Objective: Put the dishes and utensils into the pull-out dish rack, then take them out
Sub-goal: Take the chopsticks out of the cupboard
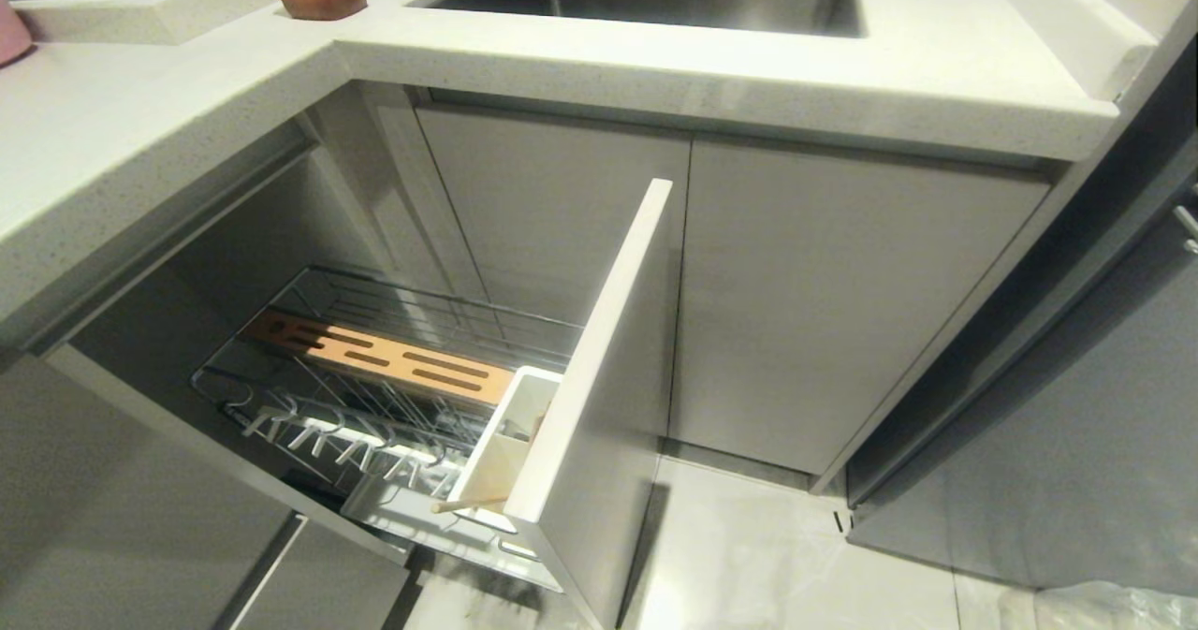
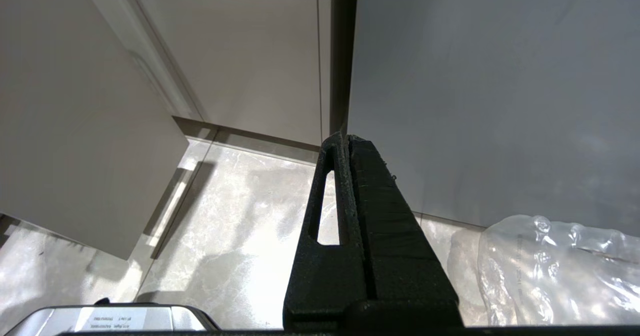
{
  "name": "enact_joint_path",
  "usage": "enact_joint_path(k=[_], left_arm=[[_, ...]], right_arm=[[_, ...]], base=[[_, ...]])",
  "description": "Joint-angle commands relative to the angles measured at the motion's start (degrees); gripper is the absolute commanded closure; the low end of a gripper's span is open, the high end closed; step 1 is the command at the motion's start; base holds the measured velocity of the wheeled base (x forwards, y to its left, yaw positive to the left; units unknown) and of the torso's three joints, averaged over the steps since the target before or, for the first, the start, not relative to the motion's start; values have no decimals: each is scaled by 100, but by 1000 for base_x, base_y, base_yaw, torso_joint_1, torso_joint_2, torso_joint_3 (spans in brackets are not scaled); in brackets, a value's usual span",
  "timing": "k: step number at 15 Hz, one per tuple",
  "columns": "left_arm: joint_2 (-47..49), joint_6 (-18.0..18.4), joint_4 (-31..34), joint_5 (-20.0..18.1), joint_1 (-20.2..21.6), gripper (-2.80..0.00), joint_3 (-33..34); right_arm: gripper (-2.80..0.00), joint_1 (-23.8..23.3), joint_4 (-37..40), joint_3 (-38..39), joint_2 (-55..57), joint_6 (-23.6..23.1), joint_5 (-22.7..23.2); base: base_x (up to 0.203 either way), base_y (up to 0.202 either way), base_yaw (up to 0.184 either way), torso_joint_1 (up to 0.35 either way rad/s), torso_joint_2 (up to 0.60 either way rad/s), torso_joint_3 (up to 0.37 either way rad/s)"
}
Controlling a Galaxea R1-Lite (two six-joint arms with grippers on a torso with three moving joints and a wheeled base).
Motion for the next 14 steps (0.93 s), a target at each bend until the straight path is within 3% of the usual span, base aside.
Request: enact_joint_path(k=[1,3,7,14], left_arm=[[498,-39,-718,97,581,0,732],[820,-53,-1260,64,764,0,1043],[1348,-121,-1601,-12,1022,0,1056],[1914,-119,-1649,-84,1411,0,1082]], right_arm=[[0,0,0,0,5,0,1],[0,0,0,0,5,0,1],[0,0,0,0,5,0,1],[0,0,0,0,5,0,1]], base=[[0,0,0,0,0,0],[0,0,0,0,0,0],[0,0,0,0,0,0],[0,0,0,0,0,0]])
